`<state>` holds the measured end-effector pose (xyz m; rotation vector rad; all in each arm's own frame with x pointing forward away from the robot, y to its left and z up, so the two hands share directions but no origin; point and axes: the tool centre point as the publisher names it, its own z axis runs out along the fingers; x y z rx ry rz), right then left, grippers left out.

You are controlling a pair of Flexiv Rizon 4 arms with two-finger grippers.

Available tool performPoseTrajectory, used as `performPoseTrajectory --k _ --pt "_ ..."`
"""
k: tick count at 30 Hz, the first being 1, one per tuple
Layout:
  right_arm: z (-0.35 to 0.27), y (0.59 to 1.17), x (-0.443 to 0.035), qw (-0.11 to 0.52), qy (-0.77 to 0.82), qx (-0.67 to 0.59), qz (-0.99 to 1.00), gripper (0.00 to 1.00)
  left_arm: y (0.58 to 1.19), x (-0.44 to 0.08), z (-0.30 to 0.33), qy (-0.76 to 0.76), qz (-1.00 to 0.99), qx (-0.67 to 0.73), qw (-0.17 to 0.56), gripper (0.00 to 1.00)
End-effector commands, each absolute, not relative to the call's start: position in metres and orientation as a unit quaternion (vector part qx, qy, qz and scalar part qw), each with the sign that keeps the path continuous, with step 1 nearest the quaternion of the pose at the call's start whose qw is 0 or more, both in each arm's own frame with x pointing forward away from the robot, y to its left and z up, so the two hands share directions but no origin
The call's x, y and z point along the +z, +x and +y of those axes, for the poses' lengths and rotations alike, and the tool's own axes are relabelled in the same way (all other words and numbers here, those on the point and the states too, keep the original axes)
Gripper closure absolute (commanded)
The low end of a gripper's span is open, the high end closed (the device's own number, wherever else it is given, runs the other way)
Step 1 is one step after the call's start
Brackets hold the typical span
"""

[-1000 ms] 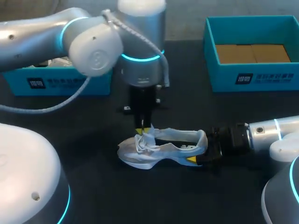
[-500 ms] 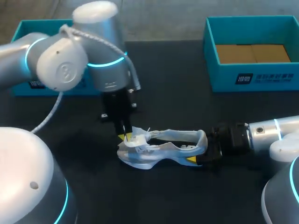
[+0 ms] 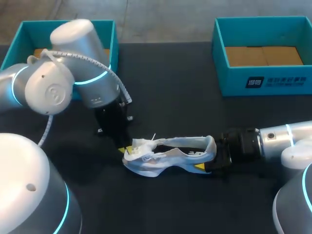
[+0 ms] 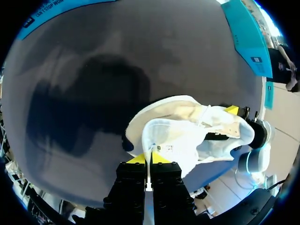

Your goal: Take the shoe out of the shoebox, open the shoe tongue, remove and reinsert the insole, then place the shoe into the shoebox

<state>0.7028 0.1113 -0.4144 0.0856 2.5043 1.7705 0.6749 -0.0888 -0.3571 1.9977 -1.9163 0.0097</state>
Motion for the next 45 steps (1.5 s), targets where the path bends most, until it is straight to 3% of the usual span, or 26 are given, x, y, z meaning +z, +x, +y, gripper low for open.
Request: performPoseTrajectory --k 1,4,6,11,12,17,23,26,29,30,31,32,45 --pt "0.112 0.702 -0.415 0.037 0.029 0.575 0.817 1.00 0.671 -0.362 -0.081 0.708 -0.680 0.015 0.189 1.00" --pt "0.112 0.702 -0.415 0.037 0.029 0.575 0.817 1.00 0.671 -0.359 -0.076 0.705 -0.685 0.018 0.182 1.00" --pt "0.112 0.702 -0.415 0.037 0.029 0.575 0.817 1.00 0.670 -0.355 -0.073 0.702 -0.689 0.023 0.179 0.72" --pt "0.112 0.702 -0.415 0.037 0.029 0.575 0.817 1.00 0.670 -0.332 -0.069 0.690 -0.701 0.046 0.176 0.47" --pt "0.112 0.702 -0.415 0.037 0.029 0.575 0.817 1.00 0.670 -0.327 -0.069 0.688 -0.702 0.050 0.175 0.38" --pt "0.112 0.702 -0.415 0.037 0.029 0.575 0.817 1.00 0.671 -0.298 -0.070 0.667 -0.722 0.075 0.171 0.27" --pt "0.112 0.702 -0.415 0.037 0.029 0.575 0.817 1.00 0.675 -0.261 -0.077 0.634 -0.747 0.099 0.172 0.33" --pt "0.112 0.702 -0.415 0.037 0.029 0.575 0.817 1.00 0.677 -0.248 -0.082 0.614 -0.763 0.103 0.173 0.48" --pt "0.112 0.702 -0.415 0.037 0.029 0.575 0.817 1.00 0.676 -0.237 -0.090 0.583 -0.790 0.098 0.163 0.53" --pt "0.112 0.702 -0.415 0.037 0.029 0.575 0.817 1.00 0.676 -0.233 -0.094 0.571 -0.801 0.098 0.149 0.68" --pt "0.112 0.702 -0.415 0.037 0.029 0.575 0.817 1.00 0.676 -0.232 -0.096 0.565 -0.807 0.098 0.144 0.78" --pt "0.112 0.702 -0.415 0.037 0.029 0.575 0.817 1.00 0.676 -0.230 -0.099 0.555 -0.815 0.097 0.138 1.00" --pt "0.112 0.702 -0.415 0.037 0.029 0.575 0.817 1.00 0.659 -0.204 -0.126 0.311 -0.938 0.084 0.124 1.00"
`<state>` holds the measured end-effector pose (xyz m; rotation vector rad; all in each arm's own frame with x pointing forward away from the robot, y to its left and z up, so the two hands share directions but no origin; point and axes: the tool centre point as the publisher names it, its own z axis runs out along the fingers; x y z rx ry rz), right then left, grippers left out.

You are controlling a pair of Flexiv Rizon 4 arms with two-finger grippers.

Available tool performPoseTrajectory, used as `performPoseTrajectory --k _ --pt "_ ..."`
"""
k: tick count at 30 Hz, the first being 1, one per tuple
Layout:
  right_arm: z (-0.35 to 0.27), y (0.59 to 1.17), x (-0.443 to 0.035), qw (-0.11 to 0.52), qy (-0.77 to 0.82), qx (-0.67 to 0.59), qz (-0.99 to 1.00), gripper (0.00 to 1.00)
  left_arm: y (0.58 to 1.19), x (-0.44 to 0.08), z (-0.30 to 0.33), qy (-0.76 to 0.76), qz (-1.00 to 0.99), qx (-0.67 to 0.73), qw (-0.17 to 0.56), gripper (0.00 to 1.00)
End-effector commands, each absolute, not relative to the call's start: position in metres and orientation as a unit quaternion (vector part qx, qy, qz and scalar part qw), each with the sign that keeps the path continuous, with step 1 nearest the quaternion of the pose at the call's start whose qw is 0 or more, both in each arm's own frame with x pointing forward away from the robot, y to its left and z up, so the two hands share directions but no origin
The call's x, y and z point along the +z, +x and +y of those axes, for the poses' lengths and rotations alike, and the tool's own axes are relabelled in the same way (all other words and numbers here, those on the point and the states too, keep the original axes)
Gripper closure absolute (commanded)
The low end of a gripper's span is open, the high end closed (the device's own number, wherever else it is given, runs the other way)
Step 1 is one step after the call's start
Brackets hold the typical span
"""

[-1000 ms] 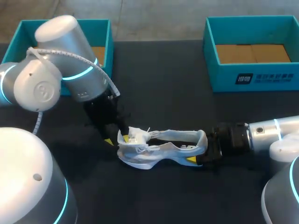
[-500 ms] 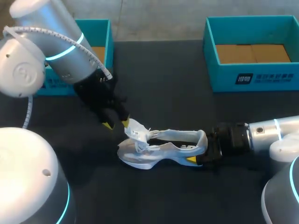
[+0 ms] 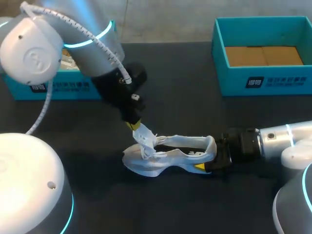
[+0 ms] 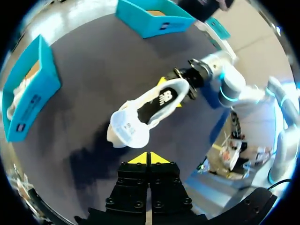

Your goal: Take the shoe out of the shoebox, open the shoe tongue, remove and reinsert the insole, then place the shoe into the shoebox

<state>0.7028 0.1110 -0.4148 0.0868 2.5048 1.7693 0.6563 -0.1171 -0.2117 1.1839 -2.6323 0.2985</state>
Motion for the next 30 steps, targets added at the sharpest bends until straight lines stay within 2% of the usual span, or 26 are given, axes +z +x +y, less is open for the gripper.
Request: performPoseTrajectory --k 1,8,30 --pt "0.112 0.702 -0.415 0.037 0.029 0.575 0.817 1.00 0.659 -0.202 -0.128 0.298 -0.943 0.082 0.128 1.00" --pt "0.112 0.702 -0.415 0.037 0.029 0.575 0.817 1.00 0.661 -0.194 -0.143 0.199 -0.971 0.038 0.128 1.00" --pt "0.112 0.702 -0.415 0.037 0.029 0.575 0.817 1.00 0.668 -0.204 -0.152 0.164 -0.976 0.032 0.141 1.00"
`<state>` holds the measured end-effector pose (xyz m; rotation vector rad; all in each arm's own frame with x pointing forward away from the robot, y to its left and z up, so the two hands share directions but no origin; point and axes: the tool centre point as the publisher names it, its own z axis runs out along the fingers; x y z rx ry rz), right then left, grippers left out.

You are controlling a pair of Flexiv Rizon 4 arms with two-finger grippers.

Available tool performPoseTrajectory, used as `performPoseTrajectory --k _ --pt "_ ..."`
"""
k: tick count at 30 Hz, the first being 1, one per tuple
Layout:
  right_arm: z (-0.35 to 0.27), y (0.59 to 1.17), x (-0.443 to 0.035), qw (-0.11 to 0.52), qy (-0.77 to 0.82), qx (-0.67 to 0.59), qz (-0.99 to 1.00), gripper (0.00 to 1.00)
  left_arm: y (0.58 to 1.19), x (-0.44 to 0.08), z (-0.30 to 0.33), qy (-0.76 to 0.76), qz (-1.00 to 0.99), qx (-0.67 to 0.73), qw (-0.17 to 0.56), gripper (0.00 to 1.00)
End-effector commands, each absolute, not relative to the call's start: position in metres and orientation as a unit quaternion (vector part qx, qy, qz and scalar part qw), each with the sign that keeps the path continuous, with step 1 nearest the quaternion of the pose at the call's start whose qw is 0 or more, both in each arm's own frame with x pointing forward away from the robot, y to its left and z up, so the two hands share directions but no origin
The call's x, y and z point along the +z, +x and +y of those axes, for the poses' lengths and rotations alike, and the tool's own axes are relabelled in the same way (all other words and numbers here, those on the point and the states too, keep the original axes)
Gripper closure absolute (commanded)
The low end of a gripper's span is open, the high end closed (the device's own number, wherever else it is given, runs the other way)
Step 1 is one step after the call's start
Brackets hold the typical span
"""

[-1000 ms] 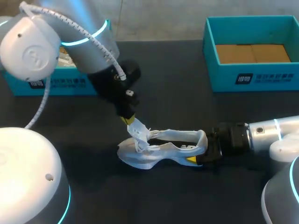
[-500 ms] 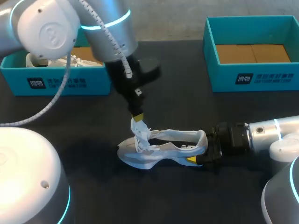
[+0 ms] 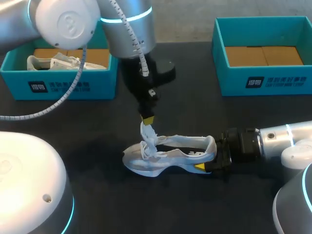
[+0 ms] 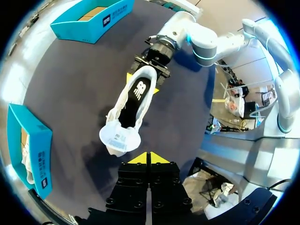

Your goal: Take the shoe out of the shoebox, open the shoe tongue, remove and reinsert the insole, then place the shoe into the shoebox

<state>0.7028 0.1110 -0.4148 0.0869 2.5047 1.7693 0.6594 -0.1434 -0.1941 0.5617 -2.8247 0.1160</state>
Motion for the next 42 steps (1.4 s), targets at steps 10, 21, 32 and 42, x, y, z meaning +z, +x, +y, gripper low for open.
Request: performPoseTrajectory --k 10,21,32,42 --pt "0.112 0.702 -0.415 0.037 0.029 0.575 0.817 1.00 0.677 -0.234 -0.186 0.059 -0.993 0.036 0.096 1.00" --pt "0.112 0.702 -0.415 0.037 0.029 0.575 0.817 1.00 0.671 -0.257 -0.212 0.023 -0.996 0.050 0.067 1.00" --pt "0.112 0.702 -0.415 0.037 0.029 0.575 0.817 1.00 0.673 -0.287 -0.235 0.008 -0.997 0.059 0.041 1.00" --pt "0.112 0.702 -0.415 0.037 0.029 0.575 0.817 1.00 0.673 -0.314 -0.246 0.006 -0.998 0.046 0.048 1.00"
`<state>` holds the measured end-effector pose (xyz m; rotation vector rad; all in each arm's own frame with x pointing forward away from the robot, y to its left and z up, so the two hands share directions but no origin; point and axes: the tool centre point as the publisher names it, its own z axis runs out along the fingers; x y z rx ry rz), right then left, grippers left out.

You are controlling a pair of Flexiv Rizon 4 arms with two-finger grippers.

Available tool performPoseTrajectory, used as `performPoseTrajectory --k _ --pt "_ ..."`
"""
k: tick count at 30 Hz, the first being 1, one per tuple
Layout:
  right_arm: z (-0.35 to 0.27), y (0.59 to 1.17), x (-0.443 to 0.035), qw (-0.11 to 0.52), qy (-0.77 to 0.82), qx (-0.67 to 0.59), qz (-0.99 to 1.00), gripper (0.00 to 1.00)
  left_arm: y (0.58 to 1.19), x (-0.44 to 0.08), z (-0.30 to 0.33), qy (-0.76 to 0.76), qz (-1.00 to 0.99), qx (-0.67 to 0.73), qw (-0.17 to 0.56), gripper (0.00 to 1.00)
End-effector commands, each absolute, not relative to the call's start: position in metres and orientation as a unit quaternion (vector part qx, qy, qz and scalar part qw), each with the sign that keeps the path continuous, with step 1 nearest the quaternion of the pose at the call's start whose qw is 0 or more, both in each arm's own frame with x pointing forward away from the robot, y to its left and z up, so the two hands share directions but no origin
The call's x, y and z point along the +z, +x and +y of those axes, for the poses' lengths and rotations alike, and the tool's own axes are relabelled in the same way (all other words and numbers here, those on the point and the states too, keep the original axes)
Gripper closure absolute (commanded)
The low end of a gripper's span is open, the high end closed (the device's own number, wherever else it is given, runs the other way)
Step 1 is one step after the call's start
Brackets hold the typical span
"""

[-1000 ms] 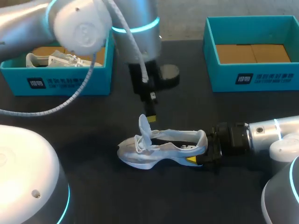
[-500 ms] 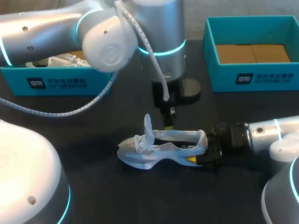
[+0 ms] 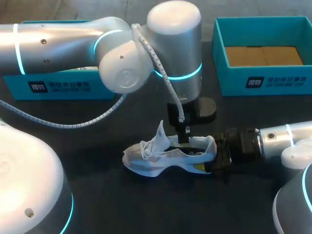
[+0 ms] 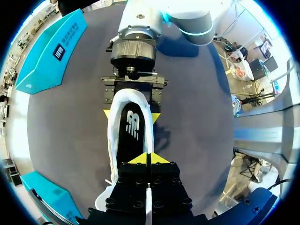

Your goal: Take the shoe out of the shoebox, open the shoe tongue, remove and reinsert the insole, then place the shoe into the shoebox

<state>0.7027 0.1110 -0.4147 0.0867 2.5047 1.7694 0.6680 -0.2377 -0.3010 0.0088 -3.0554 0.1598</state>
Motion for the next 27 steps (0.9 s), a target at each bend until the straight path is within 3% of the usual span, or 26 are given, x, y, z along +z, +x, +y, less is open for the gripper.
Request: performPoseTrajectory --k 1,27 --pt "0.112 0.702 -0.415 0.037 0.029 0.575 0.817 1.00 0.675 -0.316 -0.246 0.007 -0.998 0.046 0.049 1.00" --pt "0.112 0.702 -0.415 0.037 0.029 0.575 0.817 1.00 0.684 -0.341 -0.237 0.032 -0.998 0.036 0.047 1.00"
